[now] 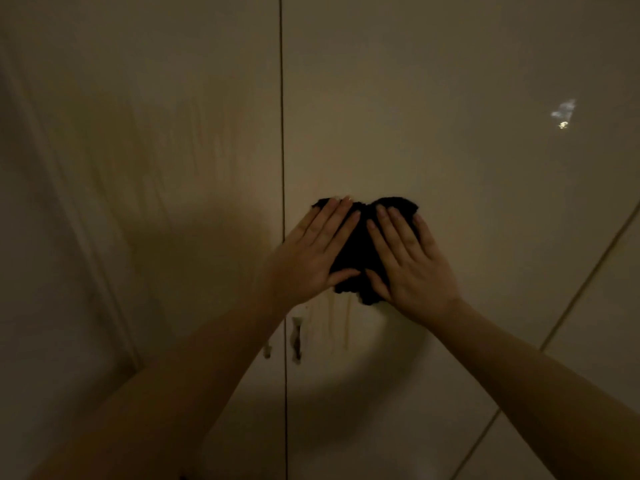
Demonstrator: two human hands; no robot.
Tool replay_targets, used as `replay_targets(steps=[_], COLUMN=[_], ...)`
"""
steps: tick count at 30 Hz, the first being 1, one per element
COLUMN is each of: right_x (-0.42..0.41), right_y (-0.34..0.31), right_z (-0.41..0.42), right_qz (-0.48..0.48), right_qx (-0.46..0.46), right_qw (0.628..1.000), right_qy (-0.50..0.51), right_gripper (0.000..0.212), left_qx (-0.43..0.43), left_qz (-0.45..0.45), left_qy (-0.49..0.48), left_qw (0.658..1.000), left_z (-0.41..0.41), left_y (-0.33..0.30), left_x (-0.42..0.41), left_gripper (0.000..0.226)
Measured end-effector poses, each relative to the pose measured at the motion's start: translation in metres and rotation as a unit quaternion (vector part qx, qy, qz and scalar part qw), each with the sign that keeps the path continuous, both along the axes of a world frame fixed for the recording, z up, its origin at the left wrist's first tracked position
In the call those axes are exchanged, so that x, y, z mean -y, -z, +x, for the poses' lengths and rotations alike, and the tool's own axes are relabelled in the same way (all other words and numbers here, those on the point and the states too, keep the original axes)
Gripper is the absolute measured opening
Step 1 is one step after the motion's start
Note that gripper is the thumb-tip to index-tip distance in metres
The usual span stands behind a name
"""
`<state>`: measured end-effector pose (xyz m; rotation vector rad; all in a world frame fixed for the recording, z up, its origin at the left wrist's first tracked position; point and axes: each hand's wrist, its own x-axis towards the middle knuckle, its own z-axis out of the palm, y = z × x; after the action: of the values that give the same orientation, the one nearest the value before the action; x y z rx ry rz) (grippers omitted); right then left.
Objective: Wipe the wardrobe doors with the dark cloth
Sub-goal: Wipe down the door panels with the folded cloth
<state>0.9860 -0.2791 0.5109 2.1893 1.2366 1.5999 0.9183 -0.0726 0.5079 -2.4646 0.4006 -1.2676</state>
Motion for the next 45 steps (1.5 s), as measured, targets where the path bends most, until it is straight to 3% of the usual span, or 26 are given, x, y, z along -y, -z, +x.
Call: replay_targets(steps=[9,17,22,29,37,45], right_x=[-0.055,-0.074,-0.076,-0.066,-0.063,-0.069], right_y=[0.027,0.002,0.01,0.068,0.127,0.163], right_z=[-0.011,-0.016,-0.014,-0.013,-0.015,-0.016], right_qz=[-0.036,-0.036,-0.032,-0.09,-0.106,-0.1], right_qx=[-0.006,-0.001,0.018,0.021,-0.017,-0.058], right_qw=[0.999,0.999,0.999,0.996,0.994,0.993], right_qy=[0.009,-0.009,-0.021,-0.004,0.018,-0.012], right_gripper=[0.066,0.062,0.06,0.064,0.069,0.071], left_qx=[0.003,0.016,0.017,-0.008,-0.075,-0.141], left_qz=[-0.002,0.012,-0.013,-0.026,0.016,0.062], left_qy=[-0.065,-0.04,-0.063,-0.068,-0.053,-0.048], left_qw=[0.998,0.999,0.998,0.997,0.996,0.987], left_z=[-0.017,-0.021,-0.018,-0.019,-0.041,-0.058], left_y=[0.028,0.004,0.024,0.09,0.118,0.125], left_x=[-0.048,-0.066,-0.064,-0.059,-0.06,-0.07], left_gripper=[0.086,0.085,0.083,0.092,0.064,0.061])
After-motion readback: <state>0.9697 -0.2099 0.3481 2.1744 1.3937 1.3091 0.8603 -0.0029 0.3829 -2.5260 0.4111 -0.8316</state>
